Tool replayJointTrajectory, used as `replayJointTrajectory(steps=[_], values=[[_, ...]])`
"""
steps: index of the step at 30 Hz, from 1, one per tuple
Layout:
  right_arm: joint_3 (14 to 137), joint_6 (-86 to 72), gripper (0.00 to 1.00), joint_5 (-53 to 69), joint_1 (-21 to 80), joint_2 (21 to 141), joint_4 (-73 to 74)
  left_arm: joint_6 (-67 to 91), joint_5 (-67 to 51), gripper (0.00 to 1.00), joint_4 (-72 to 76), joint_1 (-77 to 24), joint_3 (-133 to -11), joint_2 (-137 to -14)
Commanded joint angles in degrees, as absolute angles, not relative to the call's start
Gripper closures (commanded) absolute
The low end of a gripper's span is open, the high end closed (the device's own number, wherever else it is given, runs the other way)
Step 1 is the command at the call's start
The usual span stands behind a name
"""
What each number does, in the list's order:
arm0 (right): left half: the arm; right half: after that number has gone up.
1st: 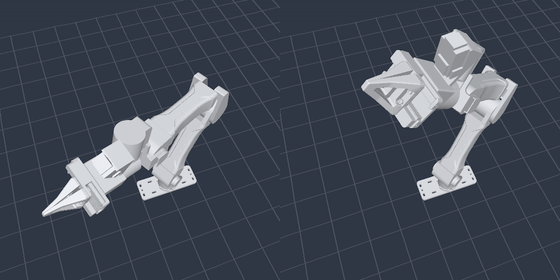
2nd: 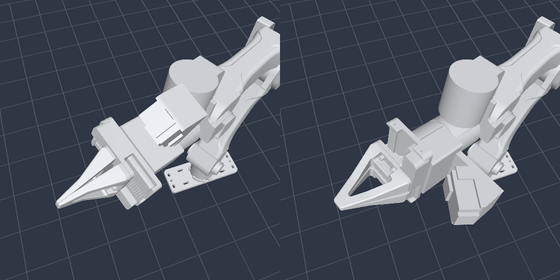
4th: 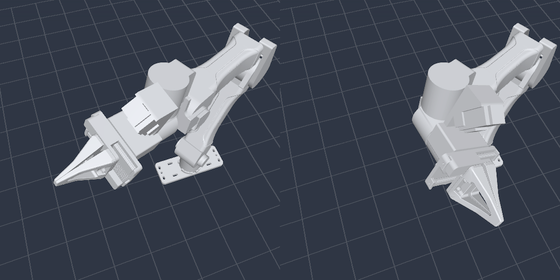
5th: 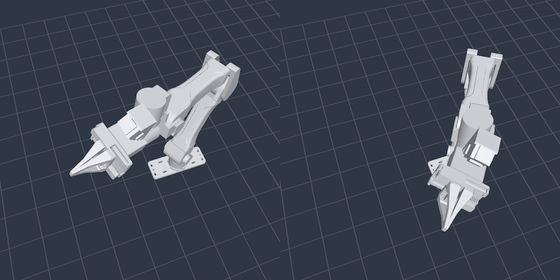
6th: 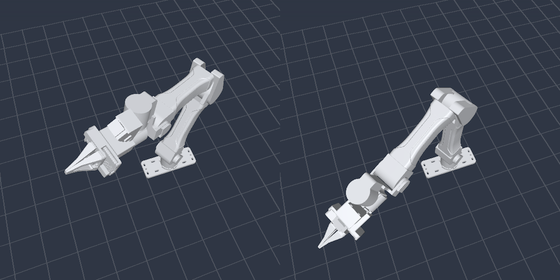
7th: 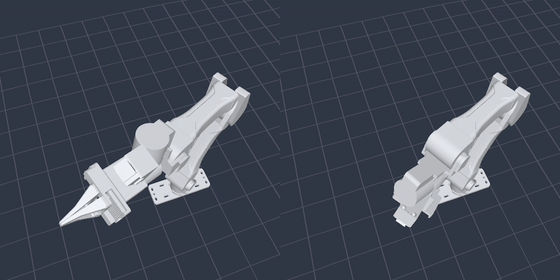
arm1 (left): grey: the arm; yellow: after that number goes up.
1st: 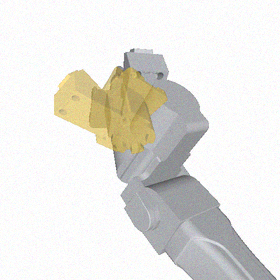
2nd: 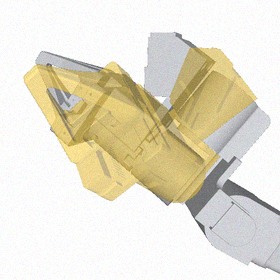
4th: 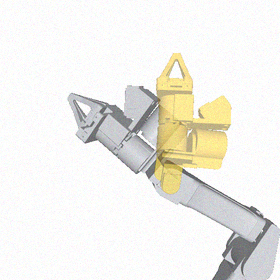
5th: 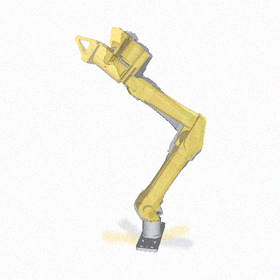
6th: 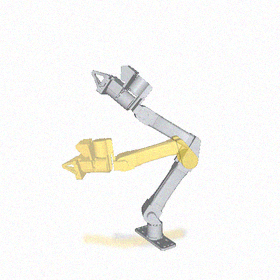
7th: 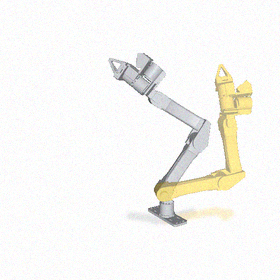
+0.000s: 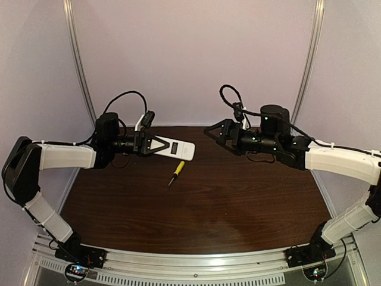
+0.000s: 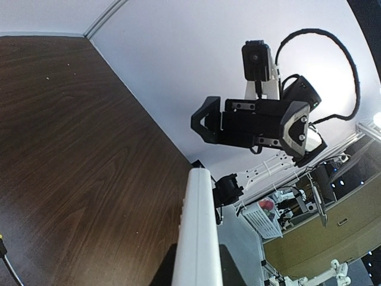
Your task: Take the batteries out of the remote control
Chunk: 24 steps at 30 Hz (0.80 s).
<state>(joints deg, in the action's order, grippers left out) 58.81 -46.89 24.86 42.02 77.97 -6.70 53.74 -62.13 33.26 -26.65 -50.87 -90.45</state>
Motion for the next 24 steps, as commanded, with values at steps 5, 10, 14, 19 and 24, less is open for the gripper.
replayJointTrajectory(steps=[5,10,14,19,24], values=[[60.9,-50.3,0.05,32.8,43.5,83.3,-14.4,60.2,-66.0,1.00,41.7,-26.4,-50.9,-92.3],[62.3,-50.5,0.12,32.1,45.2,86.2,-14.9,65.9,-66.3,1.00,46.8,-26.0,-49.6,-94.0],[62.8,-51.1,0.19,32.2,46.2,87.7,-16.3,77.8,-66.6,1.00,62.3,-24.2,-46.8,-96.8],[63.3,-51.4,0.21,31.6,47.0,89.6,-17.4,91.5,-67.3,1.00,79.8,-22.5,-45.4,-102.4],[64.3,-51.7,0.24,30.3,47.4,91.6,-17.3,96.6,-67.5,1.00,85.8,-22.4,-45.7,-104.8]])
